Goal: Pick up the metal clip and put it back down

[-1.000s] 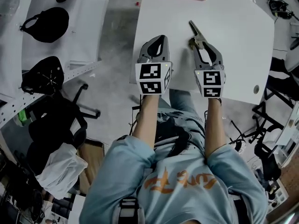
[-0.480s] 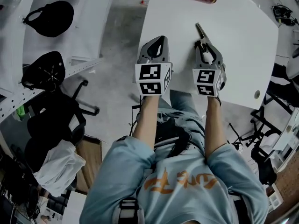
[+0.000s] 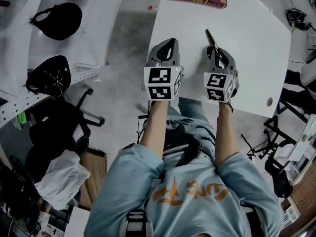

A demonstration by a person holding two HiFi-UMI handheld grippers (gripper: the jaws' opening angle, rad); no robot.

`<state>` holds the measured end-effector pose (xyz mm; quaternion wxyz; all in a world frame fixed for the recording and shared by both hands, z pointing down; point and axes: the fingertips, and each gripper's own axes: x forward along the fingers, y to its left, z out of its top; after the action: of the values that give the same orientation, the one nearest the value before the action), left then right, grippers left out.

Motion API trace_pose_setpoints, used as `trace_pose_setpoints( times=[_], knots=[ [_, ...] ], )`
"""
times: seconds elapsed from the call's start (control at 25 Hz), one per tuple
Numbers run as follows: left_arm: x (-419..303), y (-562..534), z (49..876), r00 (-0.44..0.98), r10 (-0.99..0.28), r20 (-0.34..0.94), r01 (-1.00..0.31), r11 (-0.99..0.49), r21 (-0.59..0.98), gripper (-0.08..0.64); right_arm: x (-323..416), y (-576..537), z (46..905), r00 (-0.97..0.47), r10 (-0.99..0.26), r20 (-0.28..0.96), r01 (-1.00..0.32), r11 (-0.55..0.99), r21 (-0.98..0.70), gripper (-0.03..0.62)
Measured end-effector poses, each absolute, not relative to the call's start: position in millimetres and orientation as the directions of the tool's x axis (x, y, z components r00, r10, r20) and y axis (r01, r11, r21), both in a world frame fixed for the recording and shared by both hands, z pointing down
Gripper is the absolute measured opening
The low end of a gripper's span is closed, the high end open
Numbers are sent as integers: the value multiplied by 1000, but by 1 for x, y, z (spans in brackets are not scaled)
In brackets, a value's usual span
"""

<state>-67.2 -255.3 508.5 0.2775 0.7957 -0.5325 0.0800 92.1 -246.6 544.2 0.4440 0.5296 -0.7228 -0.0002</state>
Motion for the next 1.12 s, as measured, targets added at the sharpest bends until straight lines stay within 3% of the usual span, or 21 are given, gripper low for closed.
trace_pose_setpoints(
  times=[0.64,1.12],
  knots=[
    [-38,-280,454,503,-799,329,-856,-407,320,5,121,-253,486,-25,-833,553,-889,271,368,31],
    [27,-299,409,630,-739,239,-772,-563,296,5,183,-253,423,101,-898,429,-922,78,380,31]
  ],
)
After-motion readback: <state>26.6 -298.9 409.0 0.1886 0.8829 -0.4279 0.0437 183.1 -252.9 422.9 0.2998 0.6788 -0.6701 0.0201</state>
